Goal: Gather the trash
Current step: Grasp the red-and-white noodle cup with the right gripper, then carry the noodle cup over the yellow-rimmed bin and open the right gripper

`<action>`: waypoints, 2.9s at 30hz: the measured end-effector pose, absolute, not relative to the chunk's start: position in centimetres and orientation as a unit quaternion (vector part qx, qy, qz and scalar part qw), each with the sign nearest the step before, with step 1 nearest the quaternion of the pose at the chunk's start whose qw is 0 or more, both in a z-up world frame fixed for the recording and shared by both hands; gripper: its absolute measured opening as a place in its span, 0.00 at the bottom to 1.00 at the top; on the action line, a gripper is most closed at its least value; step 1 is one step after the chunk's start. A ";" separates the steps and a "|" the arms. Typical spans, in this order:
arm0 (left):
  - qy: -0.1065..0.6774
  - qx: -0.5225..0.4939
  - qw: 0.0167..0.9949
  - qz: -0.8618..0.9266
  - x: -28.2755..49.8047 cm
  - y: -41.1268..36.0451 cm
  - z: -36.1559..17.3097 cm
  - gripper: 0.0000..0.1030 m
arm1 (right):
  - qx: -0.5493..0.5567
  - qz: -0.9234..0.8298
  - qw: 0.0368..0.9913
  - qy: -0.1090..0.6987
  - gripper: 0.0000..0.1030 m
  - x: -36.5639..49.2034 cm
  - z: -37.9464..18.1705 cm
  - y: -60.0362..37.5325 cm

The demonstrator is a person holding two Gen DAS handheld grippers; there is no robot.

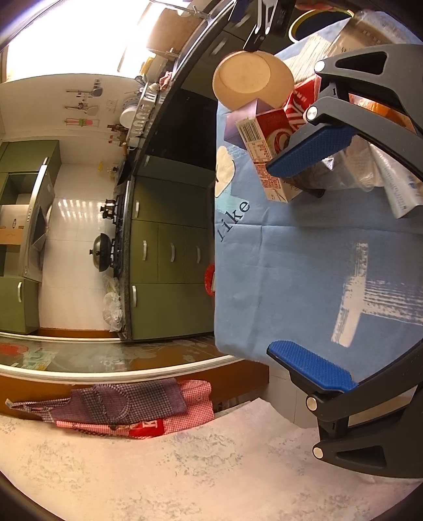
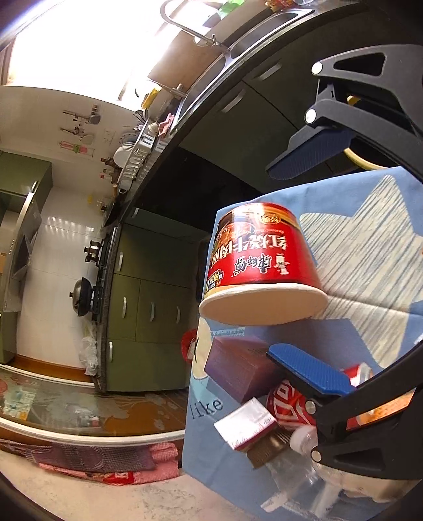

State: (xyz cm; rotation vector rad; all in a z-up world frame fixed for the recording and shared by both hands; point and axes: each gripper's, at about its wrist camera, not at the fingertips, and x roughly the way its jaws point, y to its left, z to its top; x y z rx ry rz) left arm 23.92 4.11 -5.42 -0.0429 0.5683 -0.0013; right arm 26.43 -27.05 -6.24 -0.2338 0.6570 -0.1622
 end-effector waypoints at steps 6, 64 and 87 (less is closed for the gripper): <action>0.318 -0.028 0.948 -0.014 25.9 3.9 -8.5 0.96 | -0.165 -0.149 0.916 0.333 0.66 30.1 -9.5 -27.2; 0.338 -0.011 0.940 -0.049 25.6 2.5 -10.7 0.96 | 0.255 -0.206 0.700 0.634 0.36 19.4 -15.0 -63.1; 0.467 0.038 0.868 -0.164 33.0 -11.6 -2.0 0.96 | 0.243 -0.148 0.750 0.597 0.45 15.1 -12.3 -61.3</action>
